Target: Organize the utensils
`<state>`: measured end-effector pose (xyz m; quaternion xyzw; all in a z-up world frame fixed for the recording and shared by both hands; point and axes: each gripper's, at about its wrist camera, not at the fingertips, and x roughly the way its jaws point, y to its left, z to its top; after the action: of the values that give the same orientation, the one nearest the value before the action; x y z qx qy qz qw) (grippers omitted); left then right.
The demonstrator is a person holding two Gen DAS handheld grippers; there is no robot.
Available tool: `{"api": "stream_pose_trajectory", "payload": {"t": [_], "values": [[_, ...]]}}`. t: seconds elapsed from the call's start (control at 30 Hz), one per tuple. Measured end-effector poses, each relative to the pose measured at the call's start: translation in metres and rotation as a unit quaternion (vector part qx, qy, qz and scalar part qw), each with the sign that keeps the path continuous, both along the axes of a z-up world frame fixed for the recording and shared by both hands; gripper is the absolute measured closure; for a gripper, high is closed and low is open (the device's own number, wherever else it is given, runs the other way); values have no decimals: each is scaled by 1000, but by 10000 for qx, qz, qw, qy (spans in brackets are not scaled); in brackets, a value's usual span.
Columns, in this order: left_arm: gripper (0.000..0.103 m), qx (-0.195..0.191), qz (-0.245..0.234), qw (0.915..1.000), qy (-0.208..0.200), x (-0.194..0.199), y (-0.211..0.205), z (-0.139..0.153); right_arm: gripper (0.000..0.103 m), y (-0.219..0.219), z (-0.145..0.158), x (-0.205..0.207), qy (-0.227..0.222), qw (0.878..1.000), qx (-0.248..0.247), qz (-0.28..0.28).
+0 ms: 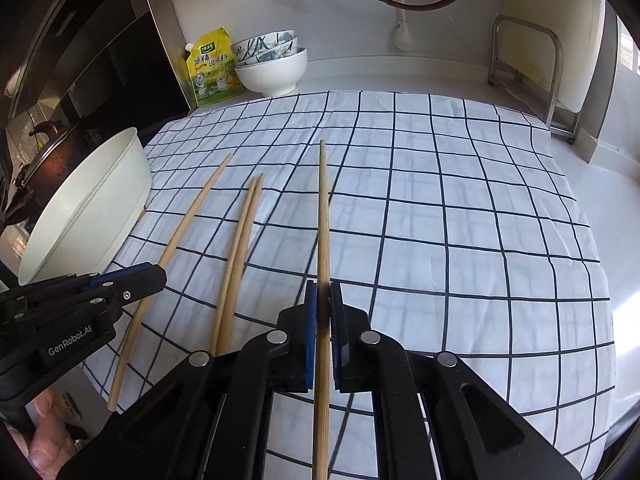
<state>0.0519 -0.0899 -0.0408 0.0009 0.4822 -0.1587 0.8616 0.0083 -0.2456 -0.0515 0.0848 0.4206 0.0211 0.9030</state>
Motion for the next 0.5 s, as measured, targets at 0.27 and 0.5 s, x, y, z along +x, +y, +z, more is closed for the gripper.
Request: {"api": "stream_pose_trajectory", "payload": {"t": [0.27, 0.5], "values": [[96, -398, 289, 9972, -560, 2, 51, 60, 97, 39, 46, 19, -464, 9981, 304, 261], [96, -496, 890, 9910, -870, 18, 124, 87, 97, 110, 73, 49, -713, 9922, 513, 883]]}}
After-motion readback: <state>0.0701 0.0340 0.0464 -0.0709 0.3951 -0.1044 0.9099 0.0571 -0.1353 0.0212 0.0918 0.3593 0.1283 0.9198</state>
